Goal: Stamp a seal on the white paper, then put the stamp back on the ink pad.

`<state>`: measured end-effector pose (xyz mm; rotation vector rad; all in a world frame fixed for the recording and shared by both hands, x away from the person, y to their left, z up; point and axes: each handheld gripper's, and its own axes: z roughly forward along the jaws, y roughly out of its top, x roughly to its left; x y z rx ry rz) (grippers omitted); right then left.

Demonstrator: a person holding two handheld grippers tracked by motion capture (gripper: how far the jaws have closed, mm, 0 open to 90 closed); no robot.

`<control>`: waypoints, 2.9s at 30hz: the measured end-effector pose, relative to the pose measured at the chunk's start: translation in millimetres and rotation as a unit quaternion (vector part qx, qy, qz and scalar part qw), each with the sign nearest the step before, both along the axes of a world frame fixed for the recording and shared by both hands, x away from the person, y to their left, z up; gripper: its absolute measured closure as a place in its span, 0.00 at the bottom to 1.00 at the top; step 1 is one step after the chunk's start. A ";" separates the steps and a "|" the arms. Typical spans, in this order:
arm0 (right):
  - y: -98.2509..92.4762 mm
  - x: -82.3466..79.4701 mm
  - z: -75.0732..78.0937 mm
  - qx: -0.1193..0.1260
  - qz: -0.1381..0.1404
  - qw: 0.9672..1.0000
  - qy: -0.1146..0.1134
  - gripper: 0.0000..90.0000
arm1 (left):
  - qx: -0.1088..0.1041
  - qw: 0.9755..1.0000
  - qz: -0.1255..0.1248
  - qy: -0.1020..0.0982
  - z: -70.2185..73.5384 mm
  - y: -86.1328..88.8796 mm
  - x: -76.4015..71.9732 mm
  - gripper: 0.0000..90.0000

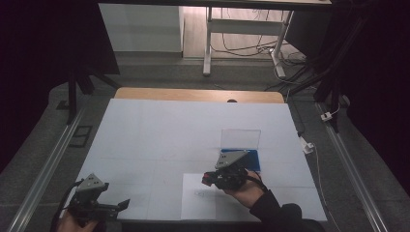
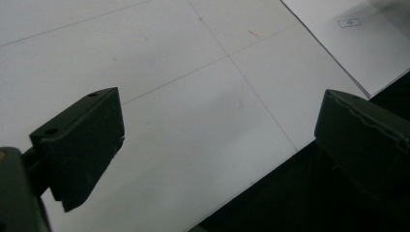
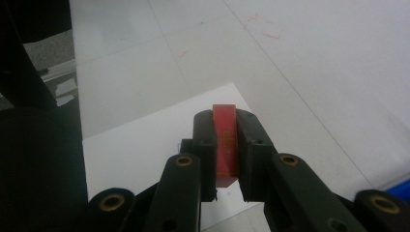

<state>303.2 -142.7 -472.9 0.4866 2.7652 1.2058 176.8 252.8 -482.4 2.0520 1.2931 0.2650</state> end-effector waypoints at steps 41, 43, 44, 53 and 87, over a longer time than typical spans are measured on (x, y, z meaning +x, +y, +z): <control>-51.5 27.7 16.5 0.007 -0.093 0.995 -0.019 0.89 | -0.001 1.000 0.000 -0.001 0.3 -0.1 -0.4 0.05; -54.5 29.3 16.9 0.006 -0.098 0.995 -0.021 0.89 | -0.001 1.000 0.000 0.000 0.1 0.2 0.0 0.05; -55.8 30.3 17.2 0.005 -0.100 0.995 -0.022 0.89 | -0.002 1.000 0.000 0.000 0.1 0.4 0.1 0.05; -63.9 37.2 16.1 0.006 -0.122 0.992 -0.028 0.89 | -0.002 1.000 0.000 0.000 0.2 0.4 0.0 0.05; -84.5 69.7 -0.1 -0.030 -0.165 0.985 -0.040 0.89 | -0.001 1.000 0.000 0.001 0.0 0.1 0.3 0.05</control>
